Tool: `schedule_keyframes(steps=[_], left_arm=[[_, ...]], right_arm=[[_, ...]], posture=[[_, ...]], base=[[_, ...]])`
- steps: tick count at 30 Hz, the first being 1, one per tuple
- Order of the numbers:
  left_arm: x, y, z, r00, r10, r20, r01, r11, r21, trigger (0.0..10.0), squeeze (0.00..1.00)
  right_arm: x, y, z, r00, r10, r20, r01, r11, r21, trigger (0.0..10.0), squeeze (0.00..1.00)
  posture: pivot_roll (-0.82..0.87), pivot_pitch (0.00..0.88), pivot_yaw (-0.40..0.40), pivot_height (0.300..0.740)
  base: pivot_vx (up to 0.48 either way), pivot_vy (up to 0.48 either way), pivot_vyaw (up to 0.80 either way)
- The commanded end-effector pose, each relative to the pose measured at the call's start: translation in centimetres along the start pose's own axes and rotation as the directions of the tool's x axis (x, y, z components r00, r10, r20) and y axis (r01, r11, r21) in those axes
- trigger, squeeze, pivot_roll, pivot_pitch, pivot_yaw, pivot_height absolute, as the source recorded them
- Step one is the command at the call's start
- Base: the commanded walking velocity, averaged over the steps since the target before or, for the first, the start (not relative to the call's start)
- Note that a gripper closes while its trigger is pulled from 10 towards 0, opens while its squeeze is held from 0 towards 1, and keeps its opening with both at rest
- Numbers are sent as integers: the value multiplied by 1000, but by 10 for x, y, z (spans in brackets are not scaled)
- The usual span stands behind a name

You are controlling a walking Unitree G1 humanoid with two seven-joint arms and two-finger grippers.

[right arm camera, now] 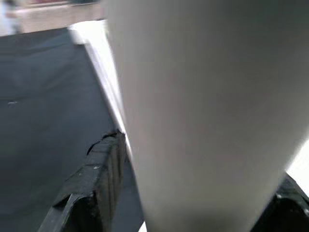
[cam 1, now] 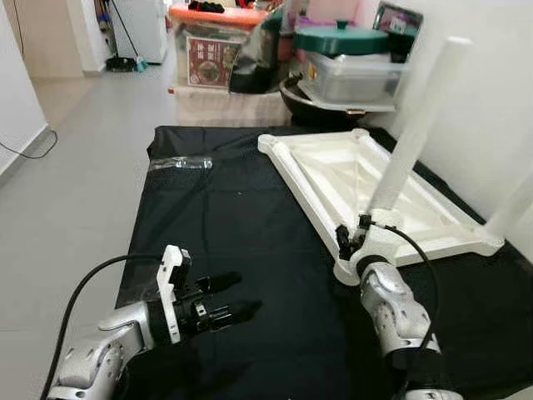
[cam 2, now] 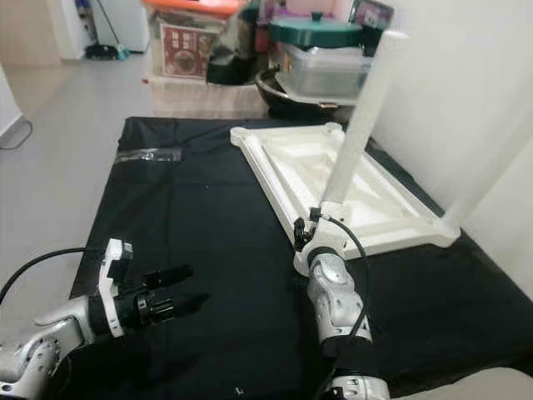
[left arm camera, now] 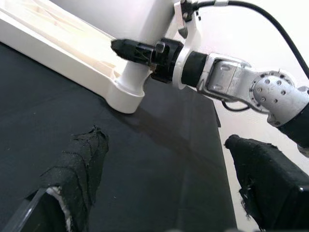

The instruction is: Building children table

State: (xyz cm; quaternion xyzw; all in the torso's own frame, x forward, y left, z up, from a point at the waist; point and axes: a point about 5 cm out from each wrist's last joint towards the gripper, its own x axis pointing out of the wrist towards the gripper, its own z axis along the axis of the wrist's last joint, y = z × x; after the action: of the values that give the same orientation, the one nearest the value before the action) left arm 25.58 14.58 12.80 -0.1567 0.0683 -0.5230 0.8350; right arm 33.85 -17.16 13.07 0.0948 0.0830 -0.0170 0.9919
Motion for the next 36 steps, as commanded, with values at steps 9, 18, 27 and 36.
schedule_keyframes(steps=[9, 18, 27, 36], left_arm=[[3, 0, -1, 1000, -15, -1, 15, 1000, -7, 10000, 0], [1, 1, -2, 1000, 14, 1, -14, 1000, 0, 10000, 0], [-5, -1, -1, 1000, 14, -12, -14, 1000, -1, 10000, 0], [-10, -5, -1, 1000, 18, -14, -18, 1000, -6, 10000, 0]], right_arm=[[-23, 42, 51, 706, 702, 91, -683, 709, -177, 10000, 0], [-3, 41, 41, 782, 622, 53, -604, 776, -181, 10000, 0], [-22, 17, 29, 924, 359, 130, -350, 933, -88, 10000, 1000], [-66, 9, 19, 952, 270, 144, -252, 958, -134, 10000, 1000]], posture=[[57, 0, -118, 740], [82, 0, -129, 740], [67, 0, -101, 740], [25, 0, -73, 740]], base=[[0, 0, 0], [0, 0, 0], [0, 0, 0], [0, 0, 0]])
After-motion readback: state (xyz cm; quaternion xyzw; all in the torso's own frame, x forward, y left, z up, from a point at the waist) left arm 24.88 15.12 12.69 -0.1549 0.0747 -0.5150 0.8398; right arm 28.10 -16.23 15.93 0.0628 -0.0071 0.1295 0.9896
